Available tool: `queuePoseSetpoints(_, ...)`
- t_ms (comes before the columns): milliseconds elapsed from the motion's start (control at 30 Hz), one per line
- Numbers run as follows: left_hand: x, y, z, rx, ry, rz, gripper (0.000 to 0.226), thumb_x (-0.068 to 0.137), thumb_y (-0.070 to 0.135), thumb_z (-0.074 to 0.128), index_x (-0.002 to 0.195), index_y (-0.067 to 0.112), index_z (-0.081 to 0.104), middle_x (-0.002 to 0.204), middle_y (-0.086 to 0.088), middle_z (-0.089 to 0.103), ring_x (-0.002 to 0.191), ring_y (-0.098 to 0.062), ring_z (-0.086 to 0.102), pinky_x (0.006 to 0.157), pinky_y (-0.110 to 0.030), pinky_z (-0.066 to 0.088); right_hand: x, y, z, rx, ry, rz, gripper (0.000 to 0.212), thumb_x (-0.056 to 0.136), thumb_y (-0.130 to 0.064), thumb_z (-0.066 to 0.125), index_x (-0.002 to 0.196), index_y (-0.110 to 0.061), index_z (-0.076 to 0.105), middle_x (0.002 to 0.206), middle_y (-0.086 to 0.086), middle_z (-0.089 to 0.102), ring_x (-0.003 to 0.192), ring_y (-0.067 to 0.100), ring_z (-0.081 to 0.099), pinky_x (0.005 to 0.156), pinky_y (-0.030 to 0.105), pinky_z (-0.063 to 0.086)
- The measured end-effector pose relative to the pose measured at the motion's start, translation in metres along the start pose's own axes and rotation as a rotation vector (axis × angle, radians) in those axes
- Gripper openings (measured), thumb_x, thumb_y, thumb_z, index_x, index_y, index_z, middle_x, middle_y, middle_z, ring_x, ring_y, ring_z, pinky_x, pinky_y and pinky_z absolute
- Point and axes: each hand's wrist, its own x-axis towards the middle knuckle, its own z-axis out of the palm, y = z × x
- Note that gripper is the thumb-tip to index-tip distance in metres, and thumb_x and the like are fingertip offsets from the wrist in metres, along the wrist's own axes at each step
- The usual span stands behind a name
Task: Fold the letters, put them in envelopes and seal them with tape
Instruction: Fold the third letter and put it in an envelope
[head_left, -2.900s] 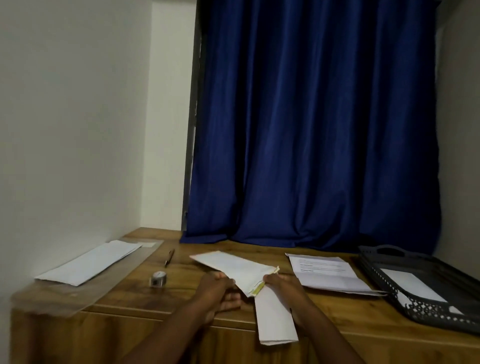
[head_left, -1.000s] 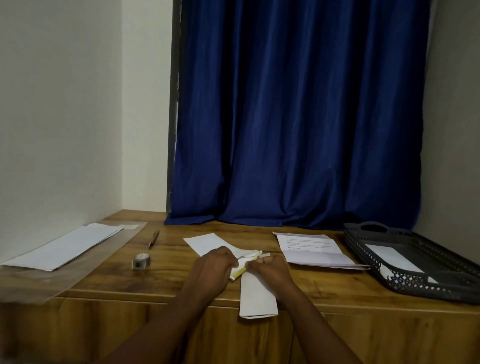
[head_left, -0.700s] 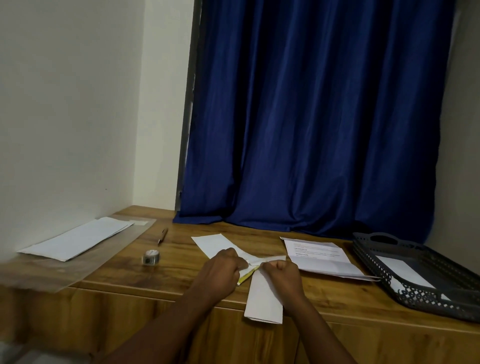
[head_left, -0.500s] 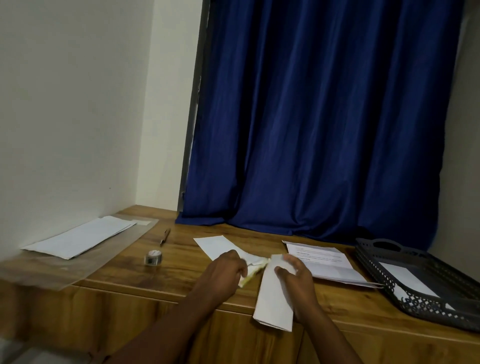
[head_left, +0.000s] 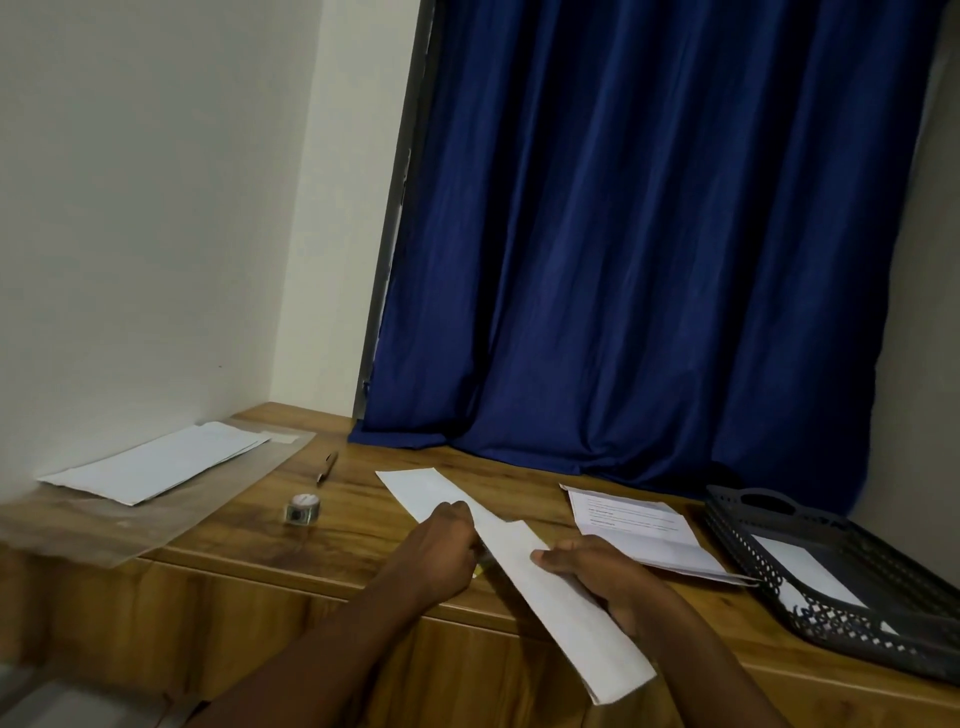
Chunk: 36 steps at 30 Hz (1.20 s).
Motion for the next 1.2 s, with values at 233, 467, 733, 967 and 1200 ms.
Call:
queuePoseSetpoints(233, -0.001, 0.004, -0.004, -0.037, 0.034, 0.027, 0.016, 0.099, 0.017, 0.055, 0.110, 0.015, 0.066, 0.122, -0.002, 0.051, 0.102, -0.012, 0.052, 0.088, -0.031, 0.052, 0.017, -0.013, -0.004, -0.283, 0.045, 0.081, 0.047, 0.073, -0.056, 0.085, 0.095, -0.025, 0.059, 0.093, 0.001, 0.068, 0.085, 0.017, 0.067, 0.059, 0.025, 0.049)
queuePoseSetpoints(467, 0.000, 0.004, -0.004, -0.012, 0.046, 0.056, 0.056, 0.097, 0.021, 0.066, 0.151, 0.024, 0.051, 0.137, -0.001, 0.047, 0.126, -0.014, 0.045, 0.102, -0.025, 0.045, 0.030, -0.025, -0.014, -0.523, 0.122, 0.049, 0.089, 0.068, -0.062, 0.085, 0.138, -0.021, 0.048, 0.106, -0.006, 0.049, 0.081, 0.010, 0.048, 0.061, 0.024, 0.037)
queuePoseSetpoints(733, -0.001, 0.007, -0.006, 0.022, 0.011, 0.083, 0.068, 0.091, 0.028, 0.072, 0.154, 0.029, 0.045, 0.138, -0.001, 0.044, 0.128, -0.017, 0.045, 0.099, -0.026, 0.046, 0.043, -0.037, -0.005, -0.517, 0.119, 0.029, 0.085, 0.073, -0.060, 0.082, 0.139, -0.019, 0.047, 0.105, -0.005, 0.053, 0.081, 0.010, 0.050, 0.061, 0.026, 0.038)
queuePoseSetpoints(967, -0.001, 0.002, -0.001, 0.012, 0.046, 0.142, 0.060, 0.095, 0.028, 0.060, 0.154, 0.026, 0.047, 0.132, 0.001, 0.046, 0.124, -0.015, 0.044, 0.092, -0.022, 0.041, 0.052, -0.039, 0.007, -0.621, 0.253, -0.031, 0.077, 0.074, -0.051, 0.079, 0.137, -0.019, 0.048, 0.137, 0.005, 0.058, 0.111, 0.022, 0.058, 0.092, 0.036, 0.048)
queuePoseSetpoints(1200, 0.000, -0.002, 0.001, 0.011, 0.048, 0.158, 0.060, 0.094, 0.029, 0.058, 0.152, 0.026, 0.048, 0.132, 0.003, 0.045, 0.121, -0.015, 0.045, 0.094, -0.029, 0.050, 0.046, -0.045, 0.016, -0.750, 0.340, -0.046, 0.062, 0.081, -0.045, 0.068, 0.135, -0.021, 0.051, 0.137, 0.002, 0.060, 0.120, 0.024, 0.059, 0.084, 0.034, 0.042)
